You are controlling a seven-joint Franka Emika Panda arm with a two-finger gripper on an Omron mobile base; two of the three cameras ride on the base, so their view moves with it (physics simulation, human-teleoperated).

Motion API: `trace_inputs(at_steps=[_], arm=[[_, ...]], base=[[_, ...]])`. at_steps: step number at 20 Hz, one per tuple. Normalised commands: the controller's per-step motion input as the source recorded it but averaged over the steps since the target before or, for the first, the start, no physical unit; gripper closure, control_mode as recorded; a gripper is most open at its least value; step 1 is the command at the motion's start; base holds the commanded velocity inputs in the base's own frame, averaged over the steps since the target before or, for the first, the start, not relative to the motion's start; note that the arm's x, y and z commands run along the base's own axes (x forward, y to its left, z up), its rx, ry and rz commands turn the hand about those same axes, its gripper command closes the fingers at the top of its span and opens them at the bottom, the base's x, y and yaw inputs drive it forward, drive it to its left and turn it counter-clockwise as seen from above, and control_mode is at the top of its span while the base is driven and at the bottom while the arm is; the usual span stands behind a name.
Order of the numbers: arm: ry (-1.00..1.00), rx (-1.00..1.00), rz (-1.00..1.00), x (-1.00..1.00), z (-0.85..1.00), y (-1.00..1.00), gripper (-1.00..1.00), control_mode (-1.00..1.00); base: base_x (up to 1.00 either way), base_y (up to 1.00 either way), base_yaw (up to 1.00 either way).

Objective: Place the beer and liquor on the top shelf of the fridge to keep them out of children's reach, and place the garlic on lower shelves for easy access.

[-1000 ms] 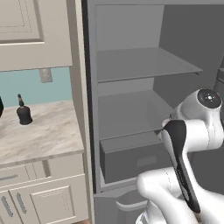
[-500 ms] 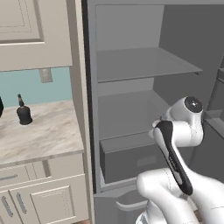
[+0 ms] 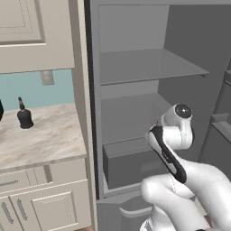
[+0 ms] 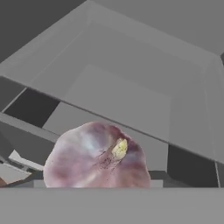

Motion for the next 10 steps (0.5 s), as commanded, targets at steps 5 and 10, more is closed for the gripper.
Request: trace_inputs(at_steps=[5, 10], arm=[[0.07, 0.0, 0.0, 0.47, 0.0, 0.0, 1.0, -1.0], [0.0, 0.02, 0.0, 0.4, -0.12, -0.04, 1.0, -1.0]], base=[[0.0, 0.0, 0.0], [0.0, 0.0, 0.0]])
